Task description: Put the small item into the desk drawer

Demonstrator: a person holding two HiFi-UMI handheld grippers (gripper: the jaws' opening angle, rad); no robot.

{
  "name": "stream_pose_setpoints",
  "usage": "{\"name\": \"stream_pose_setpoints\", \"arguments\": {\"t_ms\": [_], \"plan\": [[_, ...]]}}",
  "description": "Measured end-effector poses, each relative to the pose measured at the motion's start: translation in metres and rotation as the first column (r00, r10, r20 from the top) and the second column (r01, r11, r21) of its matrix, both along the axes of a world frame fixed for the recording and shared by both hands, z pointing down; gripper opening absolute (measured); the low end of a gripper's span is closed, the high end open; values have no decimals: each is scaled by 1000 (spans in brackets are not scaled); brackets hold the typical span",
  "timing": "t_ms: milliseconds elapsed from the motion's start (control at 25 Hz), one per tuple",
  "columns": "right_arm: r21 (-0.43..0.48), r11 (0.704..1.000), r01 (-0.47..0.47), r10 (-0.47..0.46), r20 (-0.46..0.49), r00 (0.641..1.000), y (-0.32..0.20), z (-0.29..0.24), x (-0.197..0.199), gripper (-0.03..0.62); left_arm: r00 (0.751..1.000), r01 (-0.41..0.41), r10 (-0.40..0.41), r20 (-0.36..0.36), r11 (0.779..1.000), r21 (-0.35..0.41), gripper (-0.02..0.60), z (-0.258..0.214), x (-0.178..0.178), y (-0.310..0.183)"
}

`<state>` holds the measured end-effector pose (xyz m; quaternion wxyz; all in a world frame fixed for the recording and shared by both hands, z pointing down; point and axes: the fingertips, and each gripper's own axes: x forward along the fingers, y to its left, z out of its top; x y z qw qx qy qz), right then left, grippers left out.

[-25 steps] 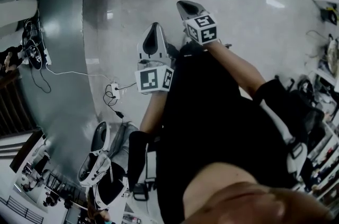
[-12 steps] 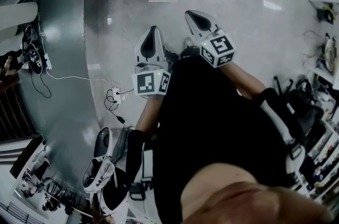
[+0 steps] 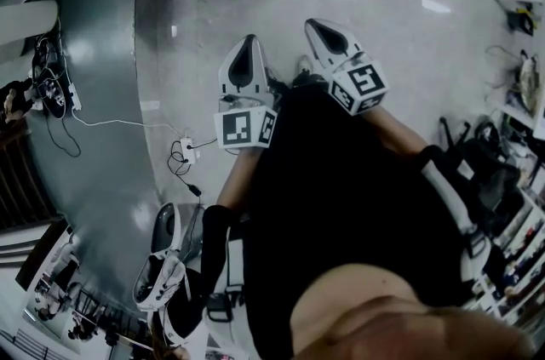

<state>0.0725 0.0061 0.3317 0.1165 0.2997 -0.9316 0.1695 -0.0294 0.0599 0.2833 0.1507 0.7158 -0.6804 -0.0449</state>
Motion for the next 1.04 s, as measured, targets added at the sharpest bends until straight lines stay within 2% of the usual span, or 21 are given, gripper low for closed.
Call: {"name": "stream_pose_setpoints", "arguments": {"t_ms": [240, 1040], "plan": [[9, 1000, 20, -20, -15, 1000, 5, 3, -11, -2, 1000, -3, 3, -1, 1000, 0, -8, 4, -5, 2], [8, 1000, 8, -7, -27, 1000, 4, 6, -11, -2, 1000, -15, 15, 4, 1000, 4, -8, 4, -4, 2]]}}
